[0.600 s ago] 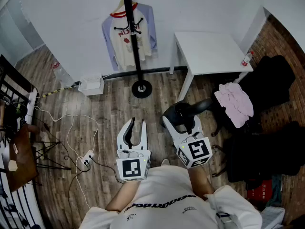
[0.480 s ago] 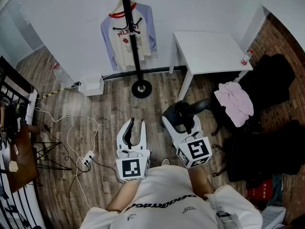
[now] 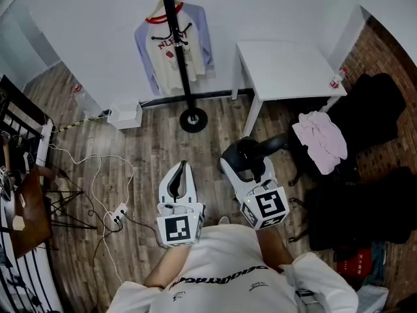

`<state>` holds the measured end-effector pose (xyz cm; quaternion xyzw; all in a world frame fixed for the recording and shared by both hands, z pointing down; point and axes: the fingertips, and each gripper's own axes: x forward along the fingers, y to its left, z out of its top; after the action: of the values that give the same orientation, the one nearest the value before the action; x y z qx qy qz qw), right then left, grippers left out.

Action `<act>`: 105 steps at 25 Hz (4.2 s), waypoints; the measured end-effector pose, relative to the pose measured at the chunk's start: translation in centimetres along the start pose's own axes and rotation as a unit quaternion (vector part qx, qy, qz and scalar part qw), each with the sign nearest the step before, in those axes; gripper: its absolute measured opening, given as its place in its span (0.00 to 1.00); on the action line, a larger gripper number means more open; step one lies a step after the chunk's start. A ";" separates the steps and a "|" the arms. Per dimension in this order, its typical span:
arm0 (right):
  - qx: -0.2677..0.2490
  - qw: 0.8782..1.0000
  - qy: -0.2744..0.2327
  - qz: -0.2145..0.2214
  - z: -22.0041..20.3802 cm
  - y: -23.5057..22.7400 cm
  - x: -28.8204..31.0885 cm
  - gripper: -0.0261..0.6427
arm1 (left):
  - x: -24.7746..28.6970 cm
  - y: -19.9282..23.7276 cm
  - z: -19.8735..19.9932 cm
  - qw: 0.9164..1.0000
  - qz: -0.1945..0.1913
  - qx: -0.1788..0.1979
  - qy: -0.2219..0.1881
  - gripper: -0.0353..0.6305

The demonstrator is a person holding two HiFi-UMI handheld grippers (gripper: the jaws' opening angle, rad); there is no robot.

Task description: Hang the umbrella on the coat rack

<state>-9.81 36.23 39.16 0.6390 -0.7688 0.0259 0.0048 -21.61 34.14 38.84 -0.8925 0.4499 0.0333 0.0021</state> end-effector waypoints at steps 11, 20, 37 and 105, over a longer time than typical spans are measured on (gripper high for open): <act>0.006 1.000 0.005 0.009 -1.0 -4.5 -0.3 0.44 | 2.7 -3.2 -1.7 0.999 0.021 -0.003 0.024 0.05; 0.002 1.000 0.014 0.007 -1.8 -8.4 4.1 0.44 | 8.5 -2.6 -4.3 1.000 0.007 -0.017 0.019 0.05; -0.003 1.000 0.008 0.004 1.5 -19.2 25.3 0.44 | 31.9 6.0 -4.8 0.999 -0.009 -0.039 0.005 0.05; -0.060 0.965 0.074 0.246 6.8 -35.0 68.7 0.44 | 64.4 16.7 -6.4 0.992 0.119 0.029 -0.003 0.05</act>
<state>12.20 -37.91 36.29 0.4251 -0.8999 0.0272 0.0931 3.56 -27.76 41.69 -0.8319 0.5538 0.0233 0.0251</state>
